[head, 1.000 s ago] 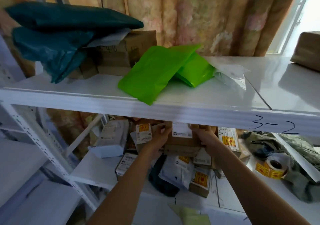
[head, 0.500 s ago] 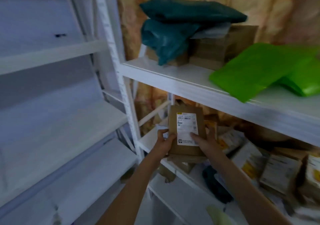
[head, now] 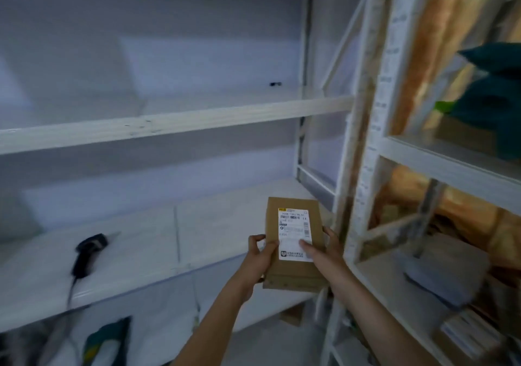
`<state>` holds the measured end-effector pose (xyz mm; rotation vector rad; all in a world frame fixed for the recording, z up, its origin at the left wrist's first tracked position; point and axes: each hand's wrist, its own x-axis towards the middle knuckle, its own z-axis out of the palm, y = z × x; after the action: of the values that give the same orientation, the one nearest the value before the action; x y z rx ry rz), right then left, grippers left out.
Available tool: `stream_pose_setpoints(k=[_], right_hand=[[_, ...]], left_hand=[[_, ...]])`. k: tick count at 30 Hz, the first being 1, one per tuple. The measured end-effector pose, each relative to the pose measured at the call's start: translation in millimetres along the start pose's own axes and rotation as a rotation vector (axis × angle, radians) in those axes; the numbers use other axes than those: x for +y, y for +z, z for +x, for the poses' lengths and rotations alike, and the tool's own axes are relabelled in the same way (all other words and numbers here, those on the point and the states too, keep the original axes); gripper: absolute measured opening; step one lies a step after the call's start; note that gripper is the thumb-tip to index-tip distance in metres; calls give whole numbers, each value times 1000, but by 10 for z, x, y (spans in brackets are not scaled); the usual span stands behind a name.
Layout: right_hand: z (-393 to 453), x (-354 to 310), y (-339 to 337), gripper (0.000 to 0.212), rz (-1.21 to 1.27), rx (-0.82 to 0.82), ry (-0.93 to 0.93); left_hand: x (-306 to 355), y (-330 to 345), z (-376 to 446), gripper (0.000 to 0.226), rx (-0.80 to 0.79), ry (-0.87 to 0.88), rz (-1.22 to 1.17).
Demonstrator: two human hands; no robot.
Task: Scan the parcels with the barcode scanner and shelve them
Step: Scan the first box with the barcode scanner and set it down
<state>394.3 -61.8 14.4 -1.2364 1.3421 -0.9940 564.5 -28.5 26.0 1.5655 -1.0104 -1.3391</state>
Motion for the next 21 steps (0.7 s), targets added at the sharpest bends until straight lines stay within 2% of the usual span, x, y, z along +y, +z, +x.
stream_pose_setpoints(k=[9, 21], right_hand=[[125, -196, 1889, 57, -1, -277, 76], [655, -338, 3597, 53, 7, -504, 91]], left_hand=[[-349, -1839, -39, 40, 233, -51, -98], [-705, -3376, 347, 35, 440, -133, -174]])
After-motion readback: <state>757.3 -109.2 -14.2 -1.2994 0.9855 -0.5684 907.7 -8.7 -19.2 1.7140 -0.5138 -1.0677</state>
